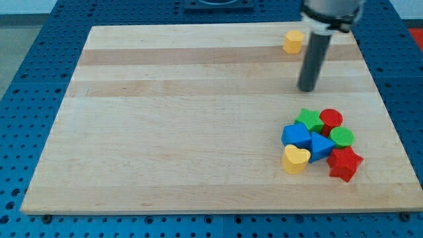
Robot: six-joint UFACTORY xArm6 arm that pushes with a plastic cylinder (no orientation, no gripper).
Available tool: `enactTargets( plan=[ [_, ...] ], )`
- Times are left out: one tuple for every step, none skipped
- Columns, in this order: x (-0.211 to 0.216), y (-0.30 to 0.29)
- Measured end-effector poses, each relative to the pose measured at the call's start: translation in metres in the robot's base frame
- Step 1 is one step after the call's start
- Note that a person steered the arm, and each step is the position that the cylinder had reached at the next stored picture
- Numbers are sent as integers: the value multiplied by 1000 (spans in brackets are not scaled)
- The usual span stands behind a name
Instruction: Move the hexagon diagonally to the yellow heart
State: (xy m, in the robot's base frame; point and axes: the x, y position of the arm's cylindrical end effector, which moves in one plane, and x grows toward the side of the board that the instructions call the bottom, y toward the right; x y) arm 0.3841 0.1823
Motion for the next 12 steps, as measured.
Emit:
enactTargets(
  plan=[
    [-48, 10],
    [-100, 2],
    [-106, -53],
    [-79, -92],
    [-74, -52],
    [-108, 13],
    [-154, 20],
    [-157, -35],
    [-86, -105],
    [-34, -139],
    [-49, -137],
    [-87, -134]
  ],
)
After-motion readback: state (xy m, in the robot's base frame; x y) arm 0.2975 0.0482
